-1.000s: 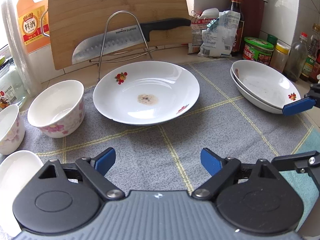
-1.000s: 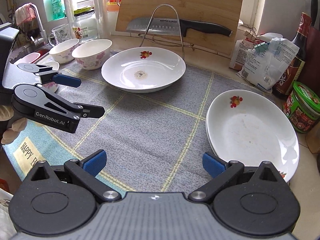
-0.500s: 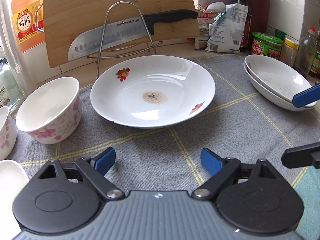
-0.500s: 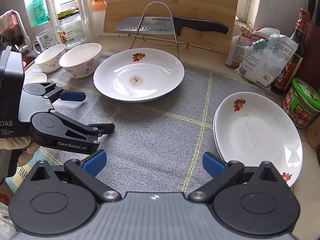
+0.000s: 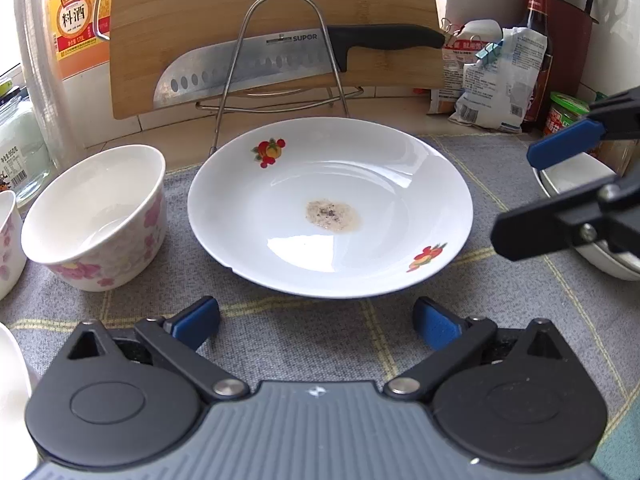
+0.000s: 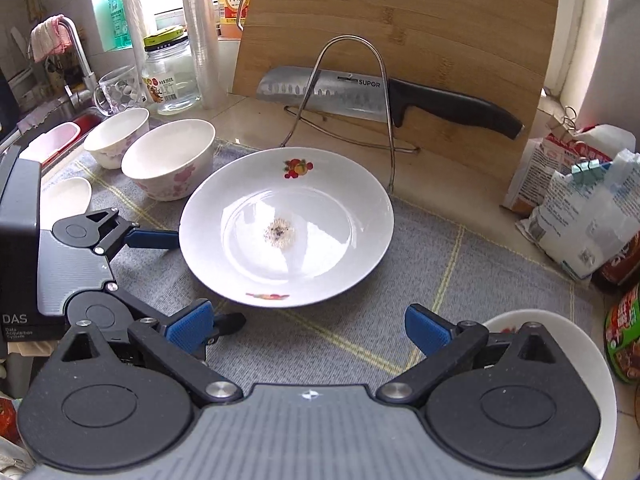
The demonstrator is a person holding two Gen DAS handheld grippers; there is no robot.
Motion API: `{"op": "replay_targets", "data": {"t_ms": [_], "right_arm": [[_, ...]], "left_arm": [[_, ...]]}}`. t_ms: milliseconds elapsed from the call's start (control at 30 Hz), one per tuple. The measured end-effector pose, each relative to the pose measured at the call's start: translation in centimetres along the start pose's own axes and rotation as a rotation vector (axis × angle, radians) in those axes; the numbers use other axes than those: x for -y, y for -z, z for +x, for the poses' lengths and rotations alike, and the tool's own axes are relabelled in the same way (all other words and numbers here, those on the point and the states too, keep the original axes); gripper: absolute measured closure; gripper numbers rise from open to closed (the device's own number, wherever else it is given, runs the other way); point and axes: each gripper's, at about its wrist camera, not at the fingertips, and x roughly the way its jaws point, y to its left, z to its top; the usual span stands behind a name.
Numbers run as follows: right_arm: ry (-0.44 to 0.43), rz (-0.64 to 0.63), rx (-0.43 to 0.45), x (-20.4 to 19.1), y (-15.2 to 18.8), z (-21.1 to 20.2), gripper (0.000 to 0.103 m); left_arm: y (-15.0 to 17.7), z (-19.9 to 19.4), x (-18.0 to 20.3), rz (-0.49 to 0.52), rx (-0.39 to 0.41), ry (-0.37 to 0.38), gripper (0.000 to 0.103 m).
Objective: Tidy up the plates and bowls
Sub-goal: 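Move the right tool down to the rim of the stained white plate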
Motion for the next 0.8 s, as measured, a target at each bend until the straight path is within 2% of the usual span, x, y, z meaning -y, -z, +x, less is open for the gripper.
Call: {"op": "replay_targets", "data": {"t_ms": [233,533,800], "right_arm": [[-0.06,0.069,-0.037,2.7,-2.0,3.3,0.0],[-0.131,0.171,-0.133,5.1,-3.9,8.1,0.0],[-0.165,0.191,-0.178,5.5,-4.6,9.8,0.0]], "left_arm": [[-0.3,0.4,-0.1,-0.007,0.006,-0.007,0.0],[-0.6,0.6,-0.2,-0.023,0.0,-0.018,0.0],[-0.5,0.5,-0.1,-0.037,0.008,-0.032,0.0]]}}
